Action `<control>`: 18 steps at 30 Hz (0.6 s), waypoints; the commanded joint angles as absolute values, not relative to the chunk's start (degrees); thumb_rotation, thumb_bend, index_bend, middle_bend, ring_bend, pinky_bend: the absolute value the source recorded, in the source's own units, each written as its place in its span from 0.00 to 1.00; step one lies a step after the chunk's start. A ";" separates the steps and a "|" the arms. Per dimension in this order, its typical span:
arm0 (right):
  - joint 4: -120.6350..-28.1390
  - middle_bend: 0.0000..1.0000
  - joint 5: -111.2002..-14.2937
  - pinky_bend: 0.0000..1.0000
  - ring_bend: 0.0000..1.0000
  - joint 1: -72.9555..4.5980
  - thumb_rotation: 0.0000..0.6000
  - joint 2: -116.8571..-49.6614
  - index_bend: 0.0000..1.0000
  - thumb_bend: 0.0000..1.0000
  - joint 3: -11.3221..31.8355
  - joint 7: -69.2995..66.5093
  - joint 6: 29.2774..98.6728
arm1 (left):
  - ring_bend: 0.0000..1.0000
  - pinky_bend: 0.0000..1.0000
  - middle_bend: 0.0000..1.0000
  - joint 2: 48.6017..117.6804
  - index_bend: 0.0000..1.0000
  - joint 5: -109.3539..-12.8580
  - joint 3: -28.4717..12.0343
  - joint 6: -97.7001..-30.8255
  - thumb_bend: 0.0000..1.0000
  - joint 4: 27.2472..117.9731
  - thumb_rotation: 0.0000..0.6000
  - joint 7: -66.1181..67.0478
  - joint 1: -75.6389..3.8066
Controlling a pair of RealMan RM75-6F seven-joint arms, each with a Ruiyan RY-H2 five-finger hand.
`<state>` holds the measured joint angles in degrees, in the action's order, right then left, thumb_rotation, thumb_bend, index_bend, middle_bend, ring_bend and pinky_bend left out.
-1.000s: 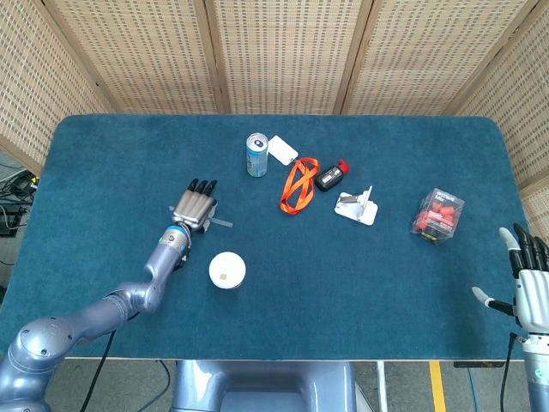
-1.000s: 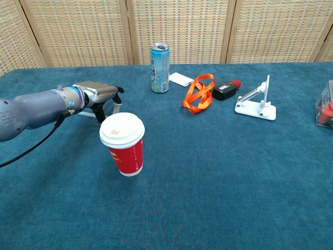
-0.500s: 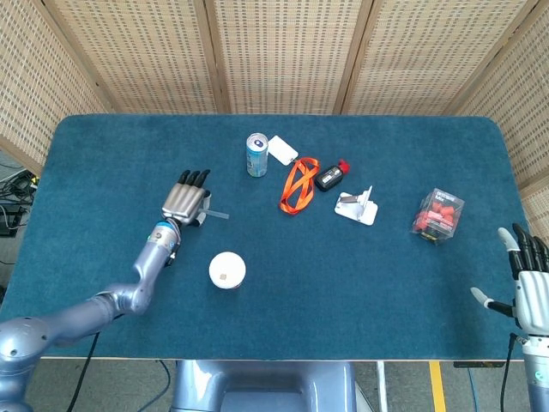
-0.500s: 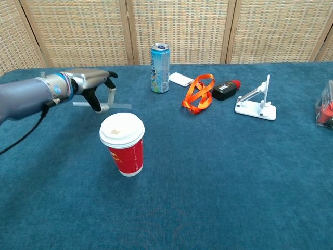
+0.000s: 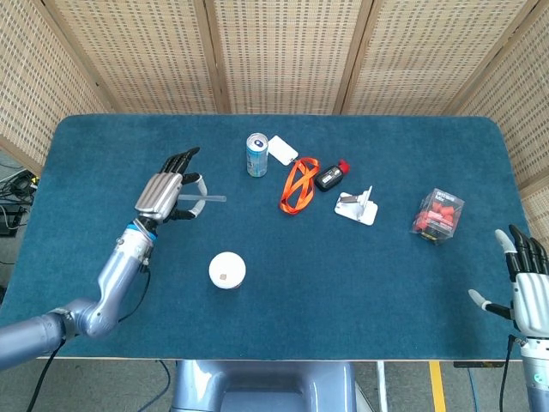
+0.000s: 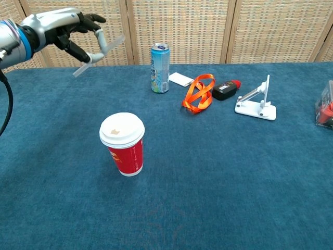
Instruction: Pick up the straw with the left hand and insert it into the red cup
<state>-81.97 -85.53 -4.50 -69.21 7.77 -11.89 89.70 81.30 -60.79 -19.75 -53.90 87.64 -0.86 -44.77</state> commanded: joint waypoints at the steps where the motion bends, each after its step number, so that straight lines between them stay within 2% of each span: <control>1: -82.07 0.00 -85.67 0.00 0.00 -4.41 1.00 -69.10 0.07 0.04 7.70 -11.91 89.87 | 0.00 0.00 0.00 74.40 0.64 -64.54 -22.58 -54.81 0.41 101.12 1.00 -15.87 -39.55; 5: -82.16 0.00 -85.70 0.00 0.00 -4.36 1.00 -68.96 0.07 0.04 7.65 -11.94 89.90 | 0.00 0.00 0.00 71.86 0.64 -68.40 -23.07 -54.12 0.41 106.51 1.00 -24.40 -37.77; 10: -82.35 0.00 -85.96 0.00 0.00 -4.24 1.00 -68.80 0.07 0.04 7.65 -11.95 90.32 | 0.00 0.00 0.00 70.54 0.65 -73.81 -21.83 -54.74 0.41 110.40 1.00 -29.24 -36.63; 18: -82.41 0.00 -86.10 0.00 0.00 -4.02 1.00 -68.69 0.07 0.04 7.57 -12.10 90.68 | 0.00 0.00 0.00 71.39 0.66 -81.42 -16.70 -56.27 0.41 113.33 1.00 -31.64 -35.36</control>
<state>-82.40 -86.06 -4.03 -68.70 7.58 -12.11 90.65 71.08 -79.86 -18.18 -55.80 112.83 -31.31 -35.83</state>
